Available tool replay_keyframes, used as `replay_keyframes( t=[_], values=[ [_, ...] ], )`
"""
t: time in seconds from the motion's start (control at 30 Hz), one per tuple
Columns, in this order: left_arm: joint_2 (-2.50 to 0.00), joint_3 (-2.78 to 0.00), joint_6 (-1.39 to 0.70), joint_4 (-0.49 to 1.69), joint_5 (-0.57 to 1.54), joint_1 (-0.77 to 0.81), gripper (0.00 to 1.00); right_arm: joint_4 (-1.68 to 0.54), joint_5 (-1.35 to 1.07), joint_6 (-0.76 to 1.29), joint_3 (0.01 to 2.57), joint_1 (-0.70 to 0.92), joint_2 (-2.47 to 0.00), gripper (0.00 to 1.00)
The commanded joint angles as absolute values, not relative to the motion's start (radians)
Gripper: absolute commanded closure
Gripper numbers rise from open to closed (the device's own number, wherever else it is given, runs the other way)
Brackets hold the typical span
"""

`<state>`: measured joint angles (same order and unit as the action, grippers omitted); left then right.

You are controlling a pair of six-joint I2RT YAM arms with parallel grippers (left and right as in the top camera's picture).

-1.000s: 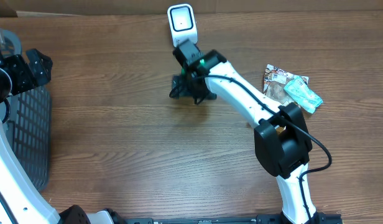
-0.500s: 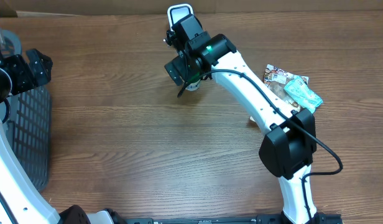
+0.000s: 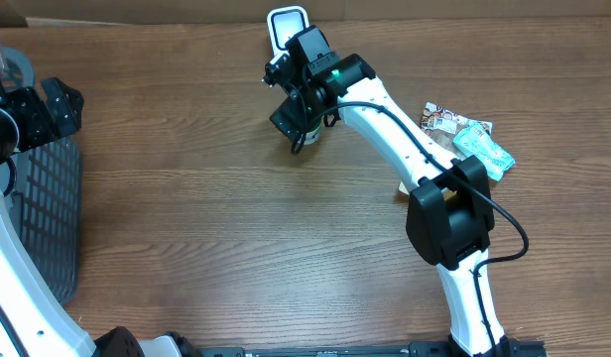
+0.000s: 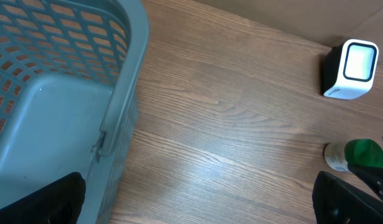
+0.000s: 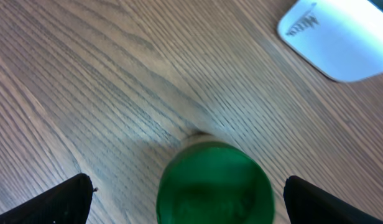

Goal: Scan the item barcode

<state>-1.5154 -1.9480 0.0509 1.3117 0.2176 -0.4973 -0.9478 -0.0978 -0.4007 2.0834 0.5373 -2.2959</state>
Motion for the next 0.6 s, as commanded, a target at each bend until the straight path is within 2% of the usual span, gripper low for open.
replay_keyframes(
  t=[0.0, 0.37, 0.57],
  values=[
    [-1.517, -1.951, 0.038, 1.309, 0.229, -0.490, 0.00, -0.928, -0.125, -0.424, 2.094, 0.529, -2.328, 0.02],
    [-1.517, -1.951, 0.038, 1.309, 0.229, -0.490, 0.00, -0.891, -0.125, -0.416, 2.094, 0.493, -2.374, 0.08],
    [-1.517, -1.951, 0.038, 1.309, 0.229, -0.490, 0.00, -0.896, -0.133, -0.393, 2.094, 0.492, -2.376, 0.21]
  ],
)
